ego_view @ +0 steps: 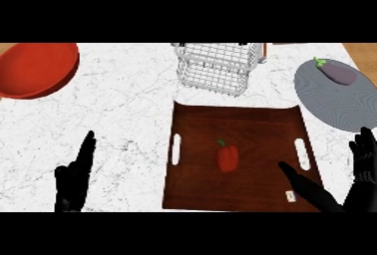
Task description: Pick the bell pepper from the tray and place it in the tiered basket
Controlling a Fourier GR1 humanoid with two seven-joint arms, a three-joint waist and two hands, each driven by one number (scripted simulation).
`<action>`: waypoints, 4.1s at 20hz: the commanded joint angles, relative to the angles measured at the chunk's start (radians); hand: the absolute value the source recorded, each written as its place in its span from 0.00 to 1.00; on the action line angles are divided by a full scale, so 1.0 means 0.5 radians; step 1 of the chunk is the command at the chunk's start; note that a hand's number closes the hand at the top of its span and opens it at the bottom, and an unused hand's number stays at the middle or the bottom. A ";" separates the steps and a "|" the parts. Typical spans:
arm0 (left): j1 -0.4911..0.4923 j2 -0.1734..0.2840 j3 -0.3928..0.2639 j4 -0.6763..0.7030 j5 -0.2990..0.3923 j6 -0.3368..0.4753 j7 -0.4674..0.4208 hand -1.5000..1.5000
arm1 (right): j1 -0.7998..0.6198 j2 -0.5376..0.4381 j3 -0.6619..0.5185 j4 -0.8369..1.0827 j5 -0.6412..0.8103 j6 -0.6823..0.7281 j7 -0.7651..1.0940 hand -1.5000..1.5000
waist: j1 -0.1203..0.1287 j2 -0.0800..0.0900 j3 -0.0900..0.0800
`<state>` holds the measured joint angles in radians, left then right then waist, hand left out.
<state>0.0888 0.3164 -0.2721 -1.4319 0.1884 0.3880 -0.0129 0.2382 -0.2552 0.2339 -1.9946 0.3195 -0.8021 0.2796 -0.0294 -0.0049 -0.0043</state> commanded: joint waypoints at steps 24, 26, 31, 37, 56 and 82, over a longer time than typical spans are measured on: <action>-0.123 -0.106 -0.052 0.116 -0.078 -0.017 0.037 0.50 | -0.559 0.411 0.713 0.216 1.892 1.701 2.201 0.00 | 0.097 0.021 0.001; -0.108 -0.046 0.006 0.099 -0.018 -0.085 0.054 0.50 | -0.565 0.498 0.742 0.221 1.948 1.809 2.282 0.00 | 0.088 0.013 0.002; -0.073 -0.164 -0.114 0.087 -0.147 0.041 0.028 0.50 | -0.661 0.506 0.681 0.422 1.829 1.885 2.338 0.00 | 0.092 0.015 0.006; -0.061 -0.201 -0.066 0.208 -0.128 0.000 -0.091 0.50 | -0.985 0.508 0.584 0.547 1.588 1.875 2.415 0.00 | 0.092 0.017 0.006; -0.032 -0.136 0.000 0.078 -0.118 -0.044 0.024 0.50 | -1.125 0.509 0.401 0.933 1.275 2.001 2.416 0.00 | 0.084 0.005 0.005; -0.102 -0.196 0.032 0.047 -0.219 -0.041 0.109 0.50 | -1.076 0.508 0.499 1.457 1.094 1.492 2.142 1.00 | 0.074 0.012 0.009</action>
<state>0.0590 0.2251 -0.2549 -1.4062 0.0978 0.3562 -0.0030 -0.3014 -0.0236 0.4600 -1.3546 0.8619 0.0512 1.2342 0.0065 -0.0088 -0.0022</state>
